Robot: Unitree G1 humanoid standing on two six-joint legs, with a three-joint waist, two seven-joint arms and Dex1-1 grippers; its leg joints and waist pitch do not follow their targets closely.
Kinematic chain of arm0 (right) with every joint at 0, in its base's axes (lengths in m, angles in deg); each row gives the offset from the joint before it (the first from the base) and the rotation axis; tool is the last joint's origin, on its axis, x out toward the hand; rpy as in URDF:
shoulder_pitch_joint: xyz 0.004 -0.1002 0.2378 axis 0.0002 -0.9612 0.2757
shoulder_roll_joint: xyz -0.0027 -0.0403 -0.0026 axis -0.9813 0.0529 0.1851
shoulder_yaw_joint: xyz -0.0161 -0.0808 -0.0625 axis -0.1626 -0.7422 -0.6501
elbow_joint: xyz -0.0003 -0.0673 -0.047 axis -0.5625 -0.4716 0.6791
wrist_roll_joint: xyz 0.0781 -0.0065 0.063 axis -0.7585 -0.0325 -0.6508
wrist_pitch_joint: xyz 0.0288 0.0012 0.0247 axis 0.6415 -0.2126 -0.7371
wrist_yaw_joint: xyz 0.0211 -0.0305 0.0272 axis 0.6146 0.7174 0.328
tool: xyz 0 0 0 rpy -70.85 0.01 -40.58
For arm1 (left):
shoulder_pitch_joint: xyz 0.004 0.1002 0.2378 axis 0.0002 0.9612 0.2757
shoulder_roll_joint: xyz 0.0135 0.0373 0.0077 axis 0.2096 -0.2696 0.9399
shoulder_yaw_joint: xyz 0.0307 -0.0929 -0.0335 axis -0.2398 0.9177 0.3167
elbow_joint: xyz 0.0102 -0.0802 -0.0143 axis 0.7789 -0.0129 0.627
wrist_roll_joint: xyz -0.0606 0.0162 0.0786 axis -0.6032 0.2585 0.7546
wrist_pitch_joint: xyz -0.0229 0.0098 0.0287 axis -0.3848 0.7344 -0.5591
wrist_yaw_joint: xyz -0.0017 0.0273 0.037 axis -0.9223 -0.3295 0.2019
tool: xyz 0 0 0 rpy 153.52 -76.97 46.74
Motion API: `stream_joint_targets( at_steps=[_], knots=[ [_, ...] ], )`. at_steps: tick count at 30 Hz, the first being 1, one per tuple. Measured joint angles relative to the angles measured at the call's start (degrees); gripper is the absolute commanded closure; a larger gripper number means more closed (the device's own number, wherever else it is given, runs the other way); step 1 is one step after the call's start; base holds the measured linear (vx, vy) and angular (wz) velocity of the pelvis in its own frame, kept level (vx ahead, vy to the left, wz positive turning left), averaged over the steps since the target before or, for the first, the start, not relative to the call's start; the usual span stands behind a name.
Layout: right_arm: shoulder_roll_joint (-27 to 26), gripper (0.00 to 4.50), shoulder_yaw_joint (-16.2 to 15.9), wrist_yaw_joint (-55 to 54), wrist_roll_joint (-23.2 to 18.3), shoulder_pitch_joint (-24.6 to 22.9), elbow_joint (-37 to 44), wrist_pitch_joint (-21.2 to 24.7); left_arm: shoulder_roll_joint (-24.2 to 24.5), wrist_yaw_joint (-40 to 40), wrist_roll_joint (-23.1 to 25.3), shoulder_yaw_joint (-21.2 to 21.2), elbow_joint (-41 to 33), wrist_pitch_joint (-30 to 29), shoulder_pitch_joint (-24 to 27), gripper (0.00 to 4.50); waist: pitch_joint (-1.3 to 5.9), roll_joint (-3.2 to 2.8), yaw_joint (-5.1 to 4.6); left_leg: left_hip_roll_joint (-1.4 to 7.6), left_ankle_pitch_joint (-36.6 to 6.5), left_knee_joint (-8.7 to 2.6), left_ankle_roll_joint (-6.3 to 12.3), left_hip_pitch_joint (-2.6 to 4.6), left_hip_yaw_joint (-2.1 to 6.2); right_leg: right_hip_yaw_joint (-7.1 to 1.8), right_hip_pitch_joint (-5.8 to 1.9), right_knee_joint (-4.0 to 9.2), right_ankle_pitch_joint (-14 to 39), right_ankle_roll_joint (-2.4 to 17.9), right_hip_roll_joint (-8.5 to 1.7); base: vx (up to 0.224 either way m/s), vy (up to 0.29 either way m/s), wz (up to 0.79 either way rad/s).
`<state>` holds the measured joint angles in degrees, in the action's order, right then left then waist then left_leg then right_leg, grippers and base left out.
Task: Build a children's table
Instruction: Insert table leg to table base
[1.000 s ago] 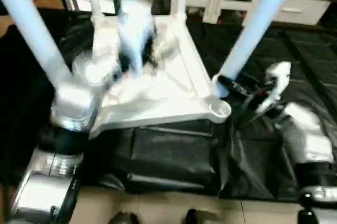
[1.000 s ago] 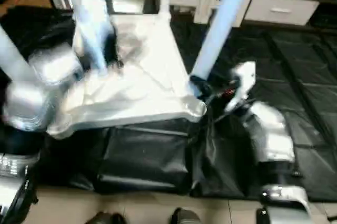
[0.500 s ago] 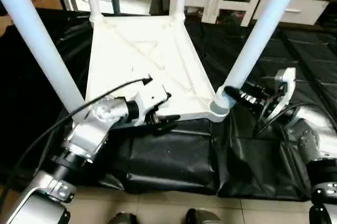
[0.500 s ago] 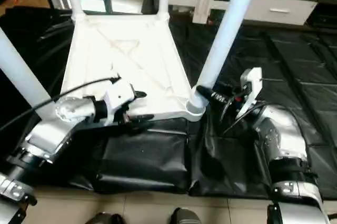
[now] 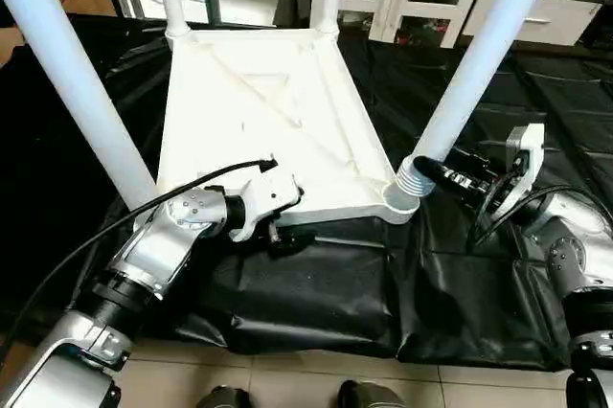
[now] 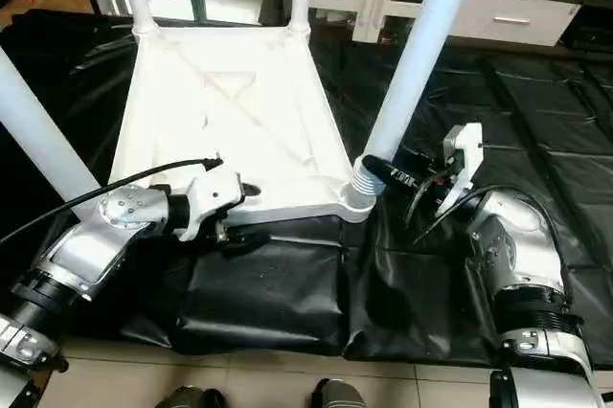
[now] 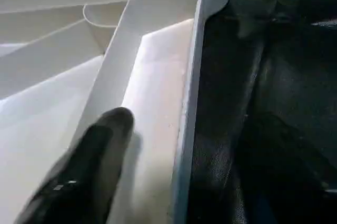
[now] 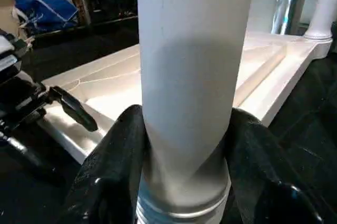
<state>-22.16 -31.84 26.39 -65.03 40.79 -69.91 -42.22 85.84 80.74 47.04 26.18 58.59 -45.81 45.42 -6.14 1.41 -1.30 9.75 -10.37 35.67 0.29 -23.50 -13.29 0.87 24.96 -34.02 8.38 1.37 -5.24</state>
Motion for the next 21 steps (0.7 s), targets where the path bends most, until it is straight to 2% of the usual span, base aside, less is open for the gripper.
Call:
stream_joint_targets(
  at_steps=[11,21],
  knots=[
    [0.02,2.64,-0.51,1.68,0.86,0.00,-1.61,-0.85,-2.48,2.23,-0.69,0.53,2.27,0.44,-0.05,1.88,-0.03,0.05,-0.06,0.00,0.00,-0.04,-0.01,0.00,0.00,0.00,0.02,0.06,0.17,-0.28,0.00,0.000,0.000,0.00],
    [0.68,2.64,-0.81,2.90,2.06,0.21,-3.95,-2.61,-2.04,3.54,0.13,0.59,4.47,1.84,-1.36,2.55,-0.08,0.12,-0.04,0.00,0.00,-0.07,-0.01,0.01,0.00,-0.01,0.04,0.06,0.18,-0.29,0.00,0.000,0.000,0.00]
  ],
)
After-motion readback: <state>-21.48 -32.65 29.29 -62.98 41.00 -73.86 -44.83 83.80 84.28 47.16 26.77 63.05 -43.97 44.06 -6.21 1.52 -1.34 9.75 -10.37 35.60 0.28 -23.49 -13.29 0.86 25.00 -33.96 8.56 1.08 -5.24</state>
